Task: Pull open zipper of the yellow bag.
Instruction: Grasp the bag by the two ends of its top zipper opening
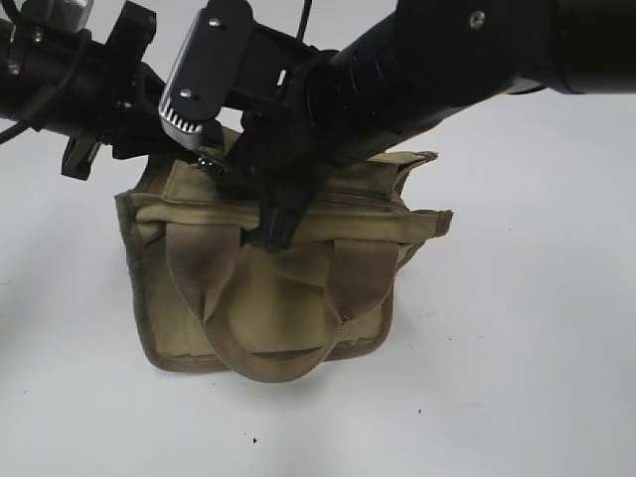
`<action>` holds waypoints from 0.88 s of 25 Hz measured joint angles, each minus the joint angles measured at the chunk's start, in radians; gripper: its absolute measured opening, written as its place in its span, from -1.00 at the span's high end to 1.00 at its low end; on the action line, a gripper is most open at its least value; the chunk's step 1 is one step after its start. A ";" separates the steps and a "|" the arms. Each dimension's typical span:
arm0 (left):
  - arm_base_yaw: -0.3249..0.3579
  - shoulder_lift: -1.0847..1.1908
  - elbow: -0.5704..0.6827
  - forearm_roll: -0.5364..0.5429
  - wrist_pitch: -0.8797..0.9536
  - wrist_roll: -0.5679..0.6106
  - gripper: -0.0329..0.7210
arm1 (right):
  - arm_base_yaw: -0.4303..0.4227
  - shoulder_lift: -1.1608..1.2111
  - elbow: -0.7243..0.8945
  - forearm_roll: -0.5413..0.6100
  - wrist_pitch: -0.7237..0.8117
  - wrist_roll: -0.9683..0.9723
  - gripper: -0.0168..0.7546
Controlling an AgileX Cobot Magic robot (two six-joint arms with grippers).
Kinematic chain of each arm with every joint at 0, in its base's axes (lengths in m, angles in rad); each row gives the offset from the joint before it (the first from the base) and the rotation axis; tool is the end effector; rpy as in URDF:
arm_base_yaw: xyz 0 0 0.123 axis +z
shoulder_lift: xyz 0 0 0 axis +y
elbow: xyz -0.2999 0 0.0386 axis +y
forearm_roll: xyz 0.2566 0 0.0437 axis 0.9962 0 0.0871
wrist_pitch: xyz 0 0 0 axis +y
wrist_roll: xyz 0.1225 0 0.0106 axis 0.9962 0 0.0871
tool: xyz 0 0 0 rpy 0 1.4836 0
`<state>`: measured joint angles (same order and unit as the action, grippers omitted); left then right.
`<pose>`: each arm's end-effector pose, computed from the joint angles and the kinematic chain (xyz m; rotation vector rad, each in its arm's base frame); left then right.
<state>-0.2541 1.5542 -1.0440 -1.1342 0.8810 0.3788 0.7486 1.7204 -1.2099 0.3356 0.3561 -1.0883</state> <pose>0.3013 -0.1671 0.2676 -0.0273 2.5498 -1.2949 0.2955 0.2938 0.2422 -1.6463 1.6471 0.1222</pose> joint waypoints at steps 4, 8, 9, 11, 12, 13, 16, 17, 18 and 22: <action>0.000 0.000 0.000 0.000 0.003 0.000 0.88 | 0.000 0.000 0.000 -0.004 -0.006 -0.001 0.58; 0.000 0.000 0.000 0.001 0.005 0.000 0.88 | 0.000 0.000 0.000 -0.007 -0.004 -0.001 0.79; 0.000 0.000 0.001 0.001 0.005 0.000 0.88 | 0.000 -0.001 0.000 -0.010 0.004 -0.001 0.85; 0.000 0.000 0.001 0.001 0.011 0.000 0.88 | 0.000 -0.007 0.000 -0.012 0.021 -0.001 0.89; 0.000 0.000 0.001 0.001 0.015 0.000 0.88 | 0.000 -0.013 0.000 -0.012 0.032 -0.001 0.90; 0.000 0.000 0.001 -0.003 0.013 0.000 0.88 | 0.000 -0.019 0.000 -0.015 0.053 -0.001 0.94; 0.000 0.000 0.001 -0.014 0.018 0.000 0.88 | 0.000 -0.036 0.001 -0.045 0.112 0.027 0.95; -0.001 0.000 0.001 -0.019 0.022 0.000 0.88 | 0.000 -0.045 0.001 -0.069 0.129 0.052 0.95; -0.001 0.000 0.001 -0.021 0.024 0.000 0.88 | -0.001 -0.052 0.001 -0.087 0.143 0.081 0.95; -0.002 0.000 0.001 -0.028 0.029 0.000 0.88 | -0.023 -0.072 0.001 -0.158 0.209 0.206 0.95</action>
<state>-0.2560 1.5542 -1.0429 -1.1624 0.9103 0.3788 0.7260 1.6480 -1.2087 0.1774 0.5646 -0.8826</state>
